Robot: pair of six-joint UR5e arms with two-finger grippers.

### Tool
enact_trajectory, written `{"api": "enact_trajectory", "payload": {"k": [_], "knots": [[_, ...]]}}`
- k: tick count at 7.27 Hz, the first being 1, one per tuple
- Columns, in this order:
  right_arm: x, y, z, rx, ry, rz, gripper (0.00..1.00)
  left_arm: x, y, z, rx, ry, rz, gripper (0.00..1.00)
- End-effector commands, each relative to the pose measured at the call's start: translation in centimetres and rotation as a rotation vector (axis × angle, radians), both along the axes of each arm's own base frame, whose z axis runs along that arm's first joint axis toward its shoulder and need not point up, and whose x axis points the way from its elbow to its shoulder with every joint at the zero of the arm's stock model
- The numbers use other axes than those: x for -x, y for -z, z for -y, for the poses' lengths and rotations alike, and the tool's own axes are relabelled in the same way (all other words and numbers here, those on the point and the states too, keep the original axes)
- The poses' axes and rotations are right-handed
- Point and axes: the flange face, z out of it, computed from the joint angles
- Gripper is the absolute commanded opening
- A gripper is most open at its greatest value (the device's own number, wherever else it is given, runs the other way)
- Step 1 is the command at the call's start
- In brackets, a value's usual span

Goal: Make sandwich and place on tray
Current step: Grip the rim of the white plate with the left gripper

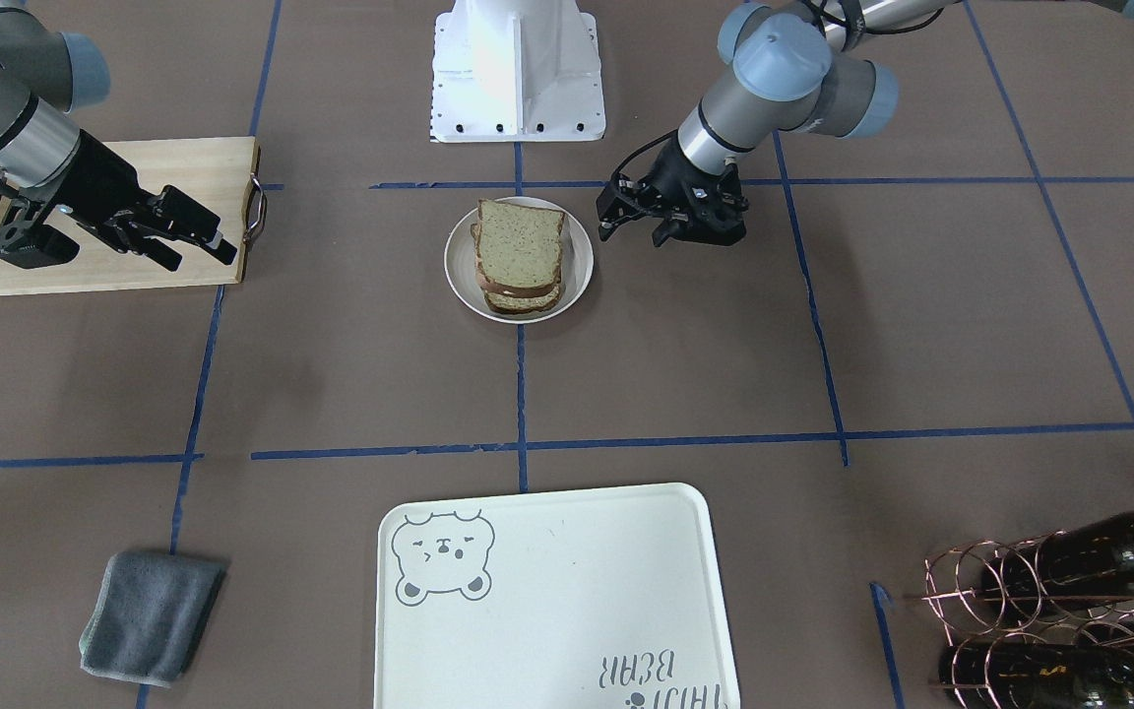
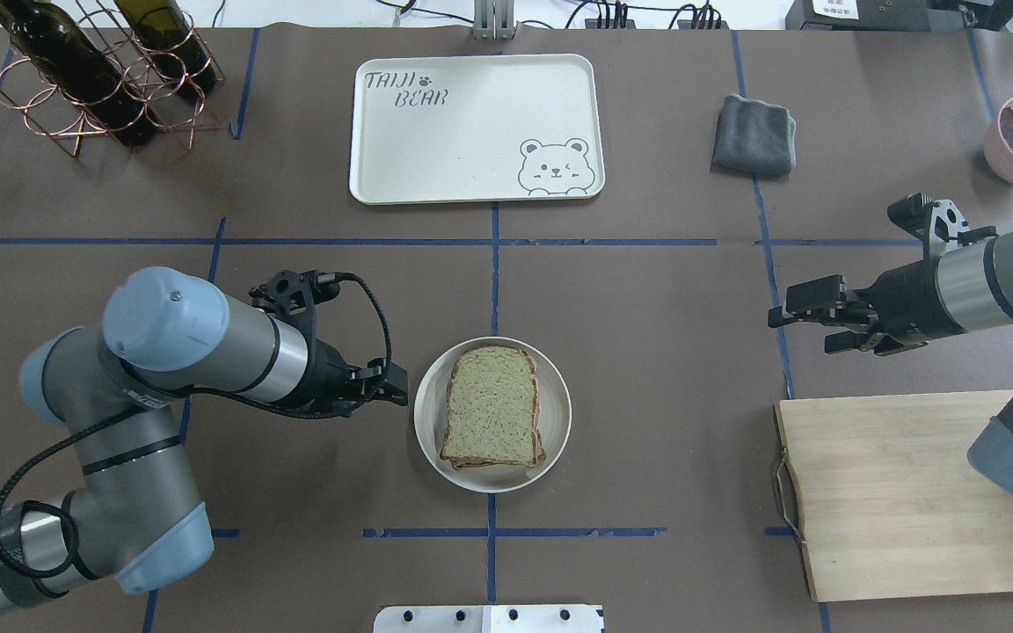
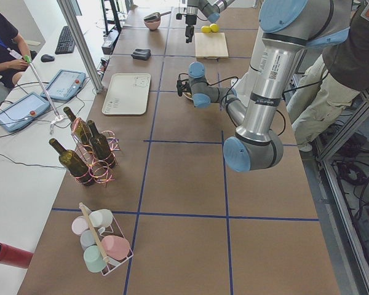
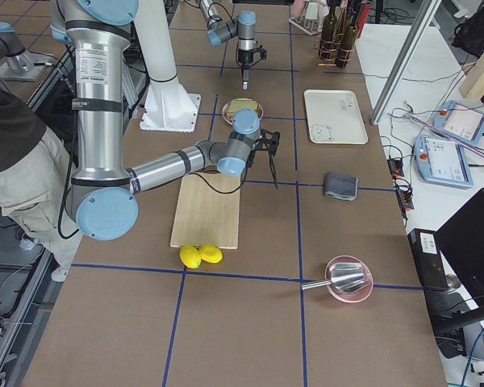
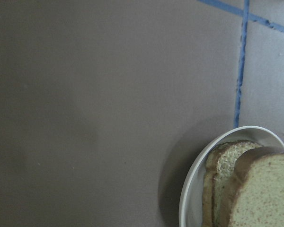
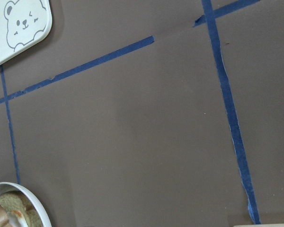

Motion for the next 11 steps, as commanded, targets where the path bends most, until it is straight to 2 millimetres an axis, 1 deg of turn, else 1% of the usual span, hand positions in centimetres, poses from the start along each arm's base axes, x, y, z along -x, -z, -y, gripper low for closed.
{"api": "enact_trajectory", "payload": {"k": [1,2,3,4,5,6,8,9,10,11], "knots": [[0.0,0.0,0.0,0.0,0.003,0.0,1.0,-2.8,-0.5,-0.9,0.009,-0.021,0.03,0.59],[0.1,-0.1,-0.1,0.001,0.003,-0.001,1.0,-3.5,0.2,-0.6,0.007,-0.025,0.025,0.58],[0.1,-0.1,-0.1,0.001,0.003,-0.001,1.0,-3.9,0.7,-0.4,0.004,-0.024,0.017,0.58],[0.1,-0.1,-0.1,0.001,0.003,-0.001,1.0,-4.5,0.8,-0.2,0.006,-0.024,0.02,0.57],[0.1,-0.2,-0.1,0.002,0.003,-0.002,1.0,-5.2,0.4,-0.5,0.009,-0.032,0.03,0.55],[0.1,-0.2,-0.1,0.001,0.002,-0.003,1.0,-5.8,0.4,-1.4,0.007,-0.048,0.03,0.52],[0.1,-0.3,-0.1,0.002,0.0,-0.004,1.0,-5.8,0.4,-1.4,0.009,-0.049,0.03,0.45],[0.1,-0.3,-0.1,0.002,0.0,-0.004,1.0,-5.8,0.4,-1.4,0.009,-0.049,0.03,0.28],[0.0,-0.2,-0.1,0.001,0.0,-0.003,1.0,-5.8,0.4,-1.4,0.005,-0.05,0.026,0.09],[0.0,-0.2,-0.1,0.001,0.0,-0.003,1.0,-5.7,0.6,-1.5,-0.002,-0.049,0.006,0.0]]}}
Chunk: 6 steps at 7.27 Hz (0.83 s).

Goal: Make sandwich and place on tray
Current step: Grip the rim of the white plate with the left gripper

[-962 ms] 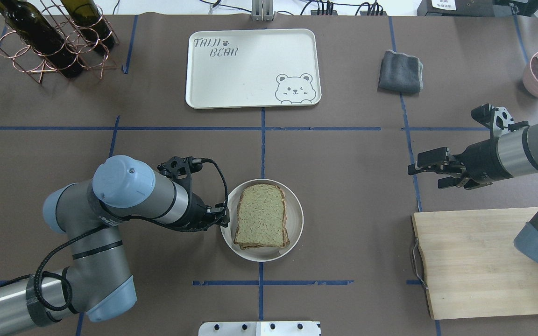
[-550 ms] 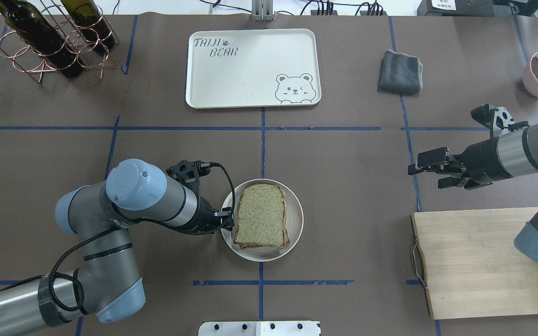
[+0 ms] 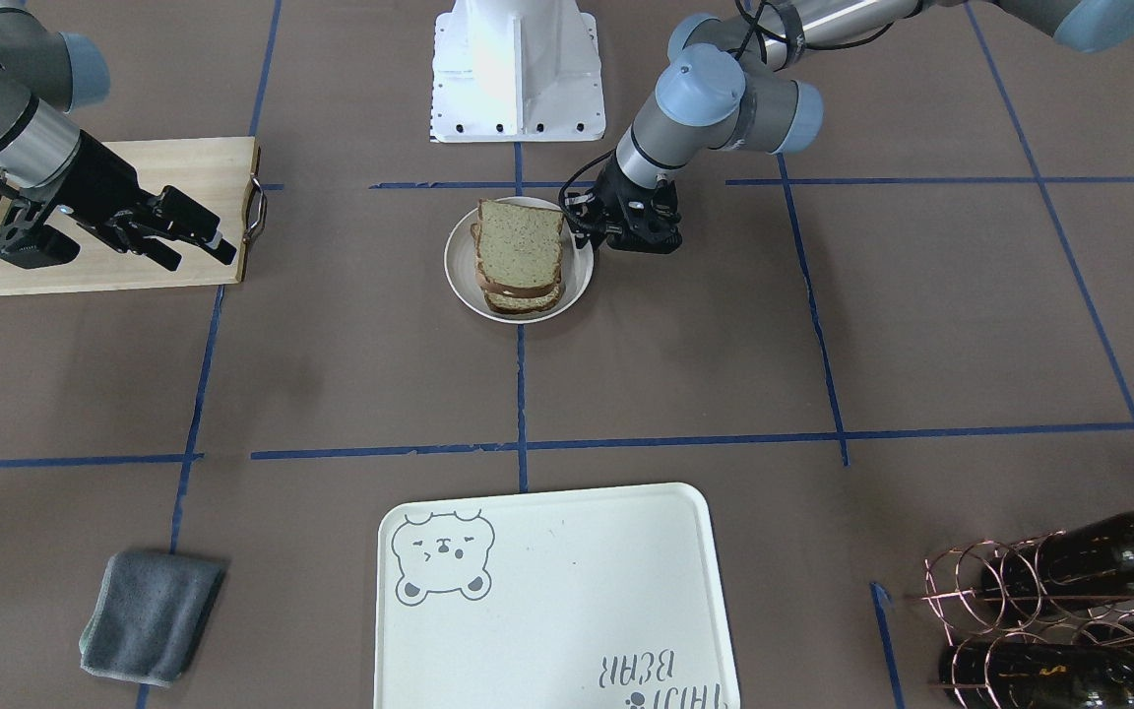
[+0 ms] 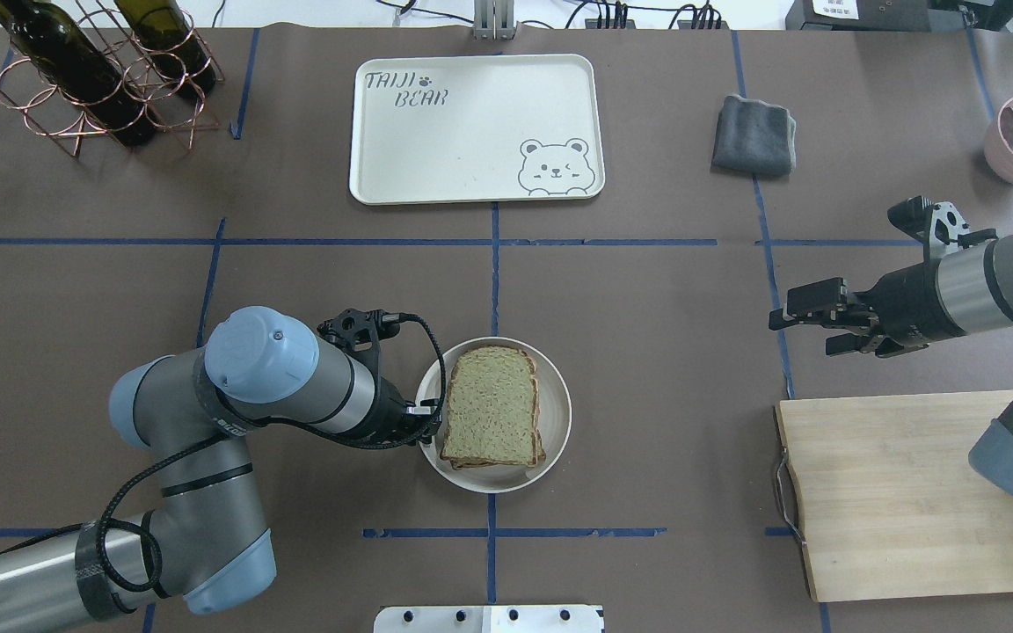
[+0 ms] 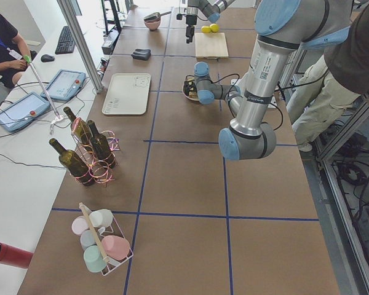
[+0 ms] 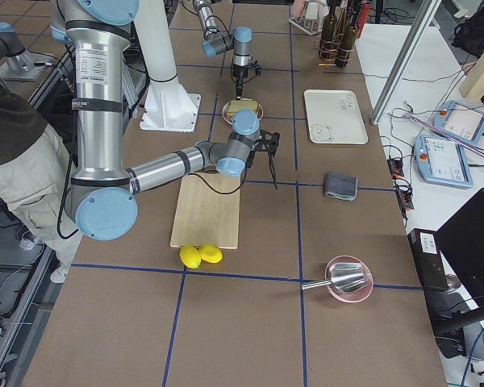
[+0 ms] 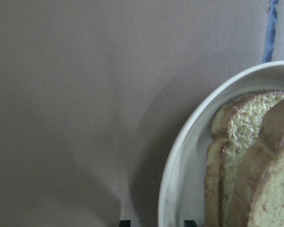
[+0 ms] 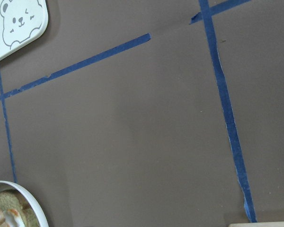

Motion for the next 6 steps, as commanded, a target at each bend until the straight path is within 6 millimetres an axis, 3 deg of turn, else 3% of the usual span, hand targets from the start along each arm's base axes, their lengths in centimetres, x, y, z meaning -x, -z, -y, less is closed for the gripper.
{"api": "enact_trajectory", "payload": {"k": [1,4,6], "knots": [[0.0,0.1,0.0,0.0,0.001,0.002,1.0,0.2,0.3,-0.1,-0.014,0.0,-0.032,0.0],[-0.1,0.4,-0.2,0.001,0.001,0.007,1.0,1.1,1.5,0.1,0.078,0.058,-0.082,0.0],[-0.6,0.4,-0.6,0.001,0.001,0.007,1.0,2.7,1.8,2.2,0.13,0.12,-0.114,0.0]]}}
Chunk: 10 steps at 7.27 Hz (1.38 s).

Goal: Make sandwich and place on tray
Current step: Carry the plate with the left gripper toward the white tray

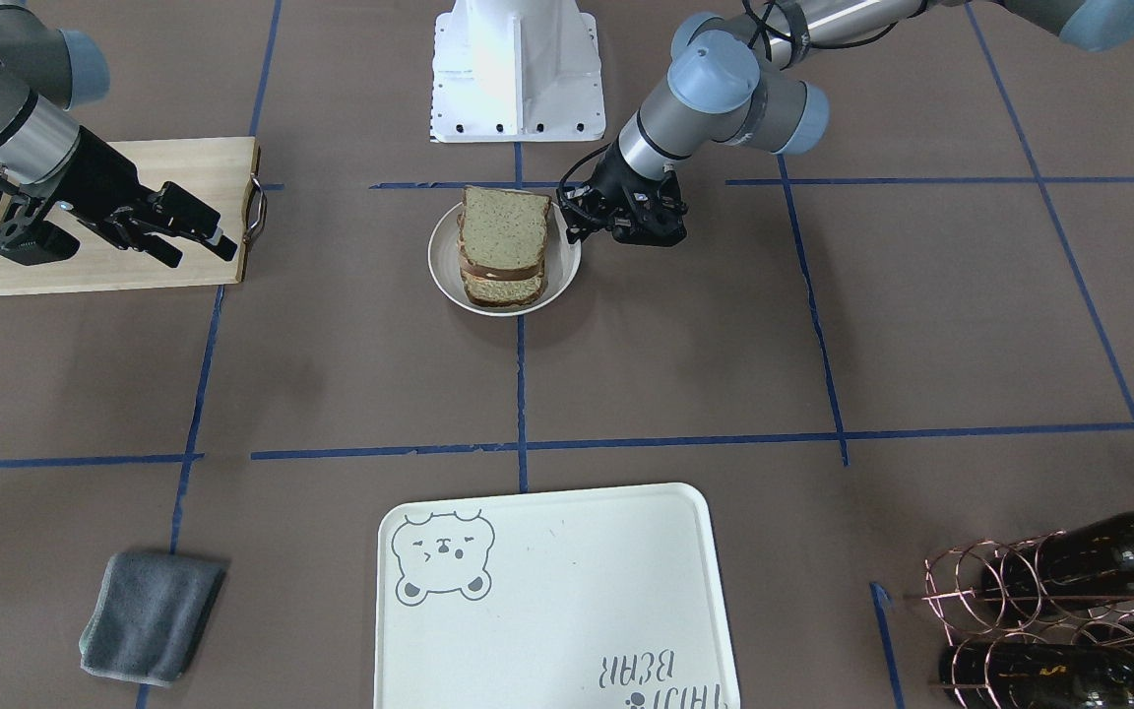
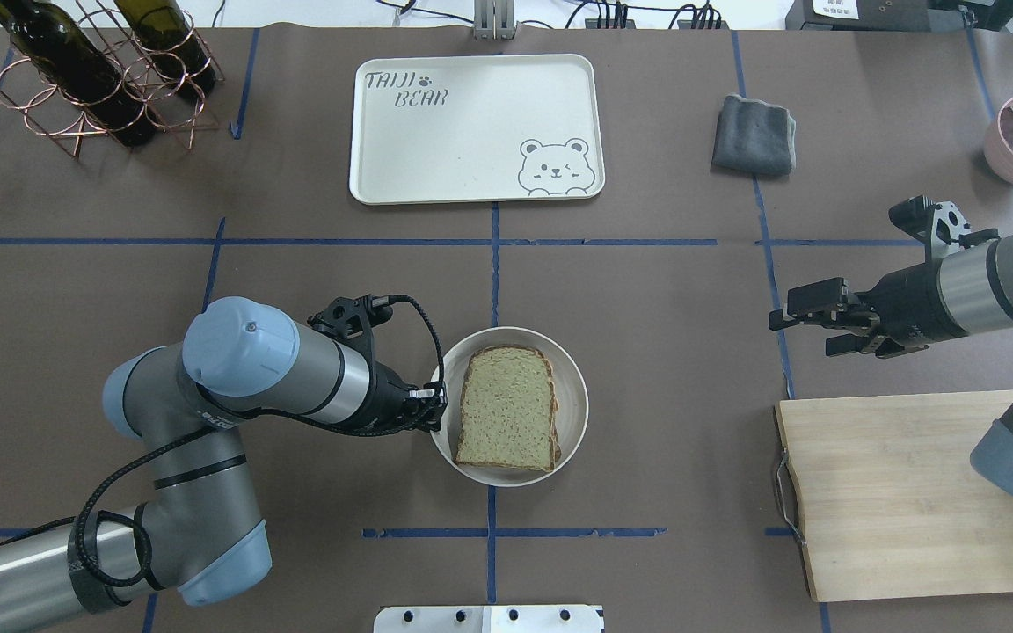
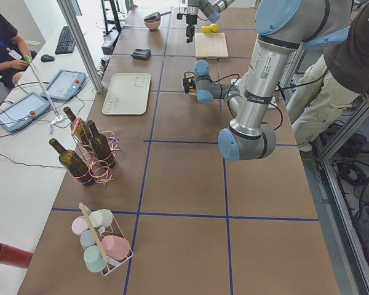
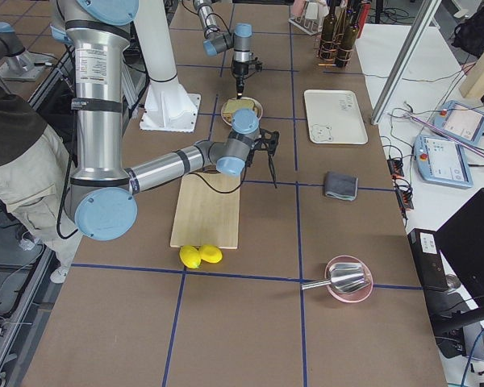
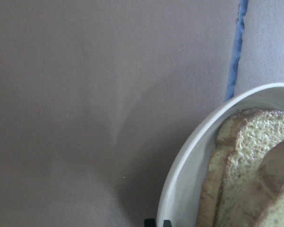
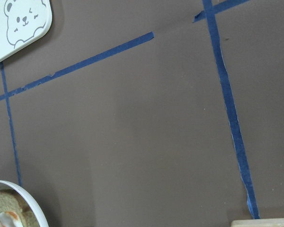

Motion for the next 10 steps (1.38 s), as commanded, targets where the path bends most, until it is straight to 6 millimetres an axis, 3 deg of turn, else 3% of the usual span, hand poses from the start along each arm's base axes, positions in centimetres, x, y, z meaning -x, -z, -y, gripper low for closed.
{"api": "enact_trajectory", "payload": {"k": [1,2,3,4,8,10], "knots": [[-0.7,0.0,-0.8,0.001,0.001,0.0,1.0,2.3,0.1,3.5,0.042,0.079,-0.012,0.0],[-1.0,-0.1,-1.0,0.004,0.0,-0.002,1.0,3.9,0.4,6.0,0.042,0.124,-0.013,0.0],[-1.1,-0.2,-1.1,0.006,0.0,-0.004,1.0,5.1,1.5,9.6,0.057,0.138,-0.023,0.0],[-1.2,-0.3,-1.2,0.006,0.0,-0.005,1.0,3.9,2.5,13.8,0.074,0.159,-0.007,0.0],[-1.2,-0.5,-1.3,0.009,-0.001,-0.009,1.0,3.1,3.0,28.4,0.174,0.275,0.083,0.0],[-1.1,-0.3,-1.1,0.007,-0.003,-0.008,1.0,2.0,0.9,32.8,0.253,0.33,0.066,0.0]]}}
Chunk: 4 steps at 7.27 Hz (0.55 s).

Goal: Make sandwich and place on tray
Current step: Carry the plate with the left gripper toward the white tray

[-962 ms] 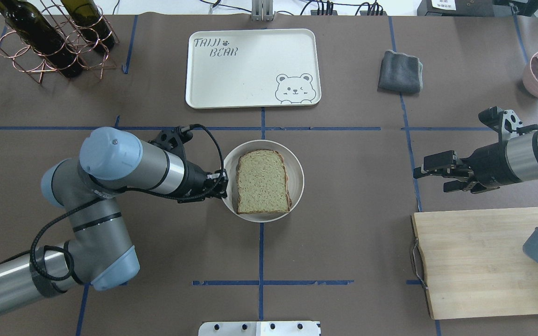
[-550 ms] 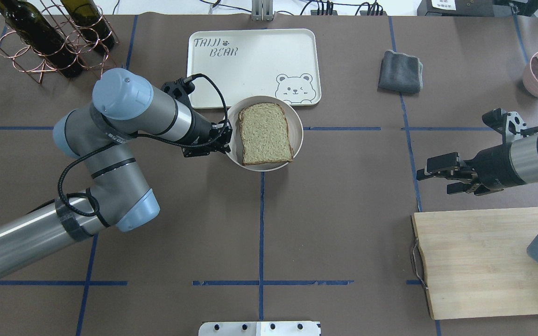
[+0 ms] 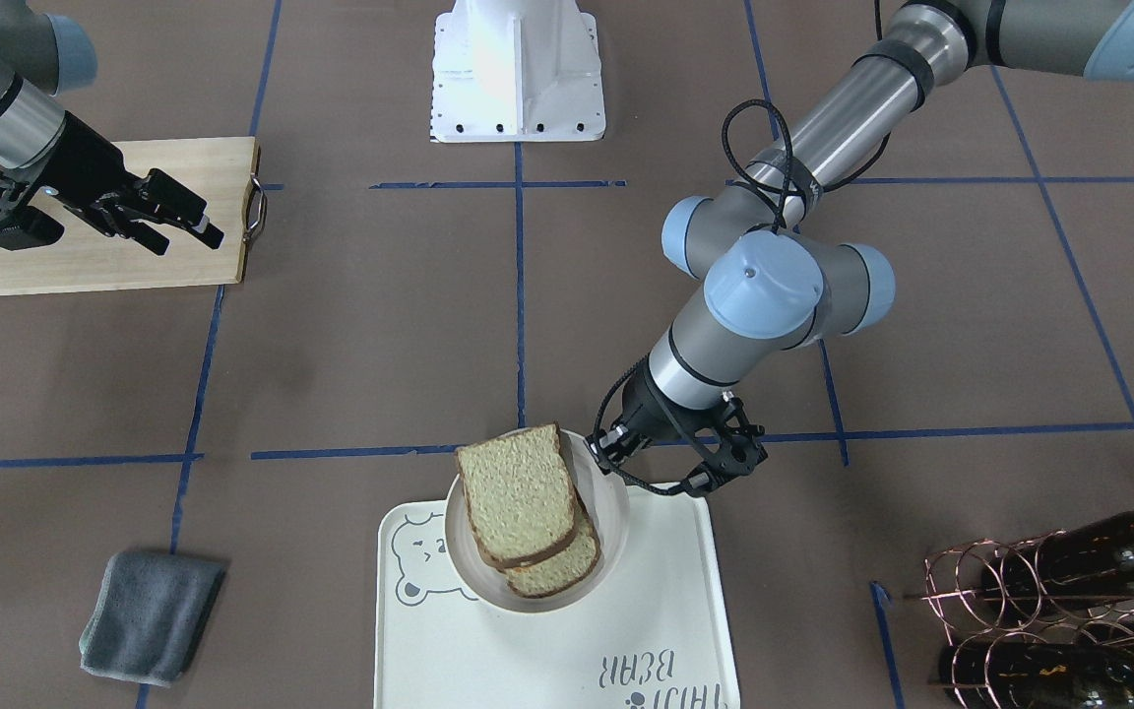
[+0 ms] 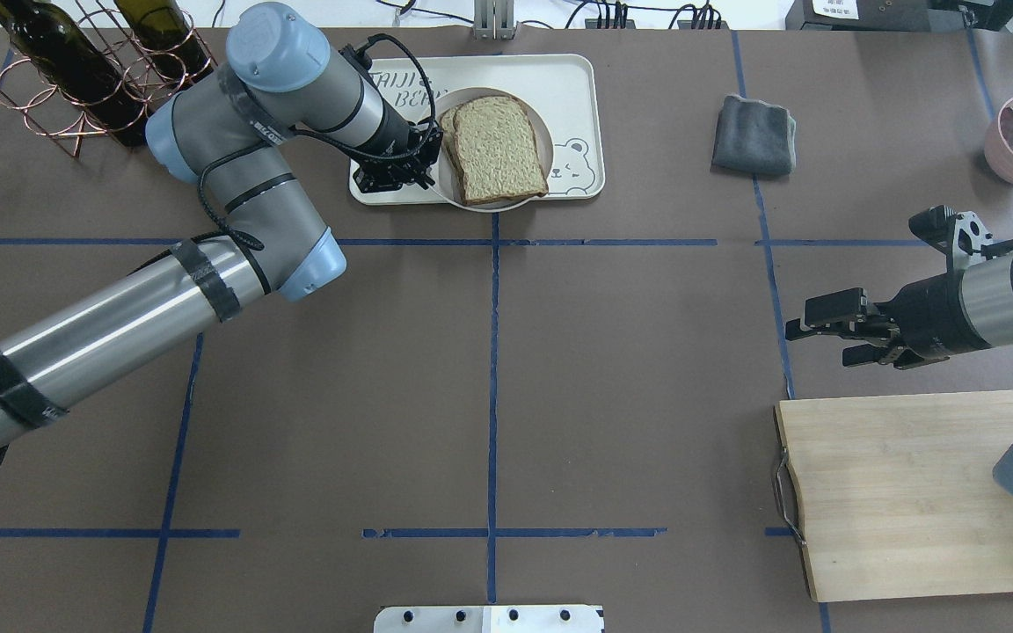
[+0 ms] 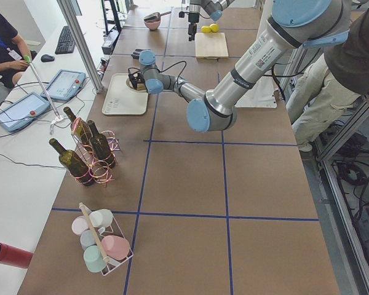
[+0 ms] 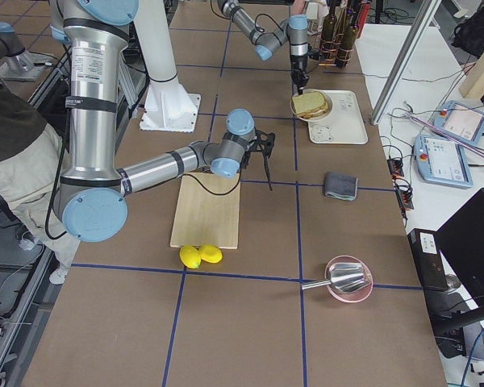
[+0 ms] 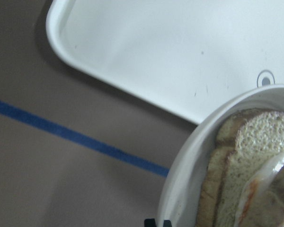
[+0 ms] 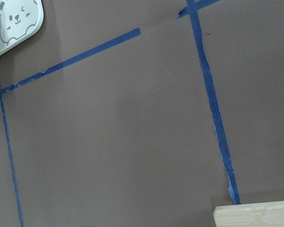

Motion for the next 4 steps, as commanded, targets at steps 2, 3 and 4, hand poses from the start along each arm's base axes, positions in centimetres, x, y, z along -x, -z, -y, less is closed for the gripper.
{"api": "enact_trajectory", "payload": {"k": [2,3,4], "knots": [[0.3,0.3,0.2,-0.003,0.002,0.004,1.0,-1.5,-3.5,4.2,0.096,0.091,-0.012,0.0],[0.4,0.5,0.3,-0.007,0.002,0.007,1.0,-1.8,-4.3,4.6,0.097,0.097,-0.014,0.0],[0.5,0.6,0.4,-0.008,0.002,0.008,1.0,-2.1,-4.7,5.1,0.093,0.123,-0.002,0.0]]}}
